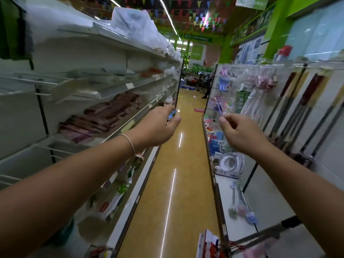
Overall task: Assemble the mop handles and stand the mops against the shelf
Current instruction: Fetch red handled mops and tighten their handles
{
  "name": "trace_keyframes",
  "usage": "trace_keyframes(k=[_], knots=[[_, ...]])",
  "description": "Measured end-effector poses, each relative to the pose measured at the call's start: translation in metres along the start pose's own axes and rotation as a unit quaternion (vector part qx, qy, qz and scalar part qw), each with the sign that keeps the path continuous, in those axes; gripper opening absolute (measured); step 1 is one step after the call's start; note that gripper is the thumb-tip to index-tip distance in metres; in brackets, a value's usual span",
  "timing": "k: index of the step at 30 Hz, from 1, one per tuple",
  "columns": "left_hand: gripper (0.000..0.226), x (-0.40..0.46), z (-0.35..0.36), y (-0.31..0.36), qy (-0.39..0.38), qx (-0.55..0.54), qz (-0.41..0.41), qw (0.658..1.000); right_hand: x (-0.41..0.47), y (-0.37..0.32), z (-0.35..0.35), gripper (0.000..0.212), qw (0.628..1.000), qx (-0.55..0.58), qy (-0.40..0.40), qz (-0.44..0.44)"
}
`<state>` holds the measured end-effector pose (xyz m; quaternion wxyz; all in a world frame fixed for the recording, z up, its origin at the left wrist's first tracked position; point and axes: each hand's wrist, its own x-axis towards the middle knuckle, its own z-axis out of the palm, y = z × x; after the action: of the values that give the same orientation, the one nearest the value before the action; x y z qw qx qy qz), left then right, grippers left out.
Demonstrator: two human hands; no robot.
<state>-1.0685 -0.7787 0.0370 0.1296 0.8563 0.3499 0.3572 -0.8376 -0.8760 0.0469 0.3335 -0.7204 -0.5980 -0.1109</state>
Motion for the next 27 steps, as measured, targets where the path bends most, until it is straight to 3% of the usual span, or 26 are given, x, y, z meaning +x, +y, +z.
trace_keyframes(k=[7,14,18,27], knots=[[0.054,0.079,0.074,-0.055,-0.043,0.008,0.017,0.999,0.055,0.045,0.07,0.064,0.991,-0.104,-0.078,0.043],[0.052,0.185,0.163,-0.098,-0.1,0.018,0.052,0.994,0.101,0.094,0.107,0.087,0.96,-0.174,-0.135,0.173],[0.046,0.238,0.211,-0.091,-0.133,-0.011,0.091,0.987,0.105,0.122,0.104,0.099,0.948,-0.164,-0.123,0.246],[0.054,0.289,0.333,-0.029,-0.214,-0.023,0.226,0.95,0.069,0.222,0.082,0.095,0.898,-0.168,-0.109,0.393]])
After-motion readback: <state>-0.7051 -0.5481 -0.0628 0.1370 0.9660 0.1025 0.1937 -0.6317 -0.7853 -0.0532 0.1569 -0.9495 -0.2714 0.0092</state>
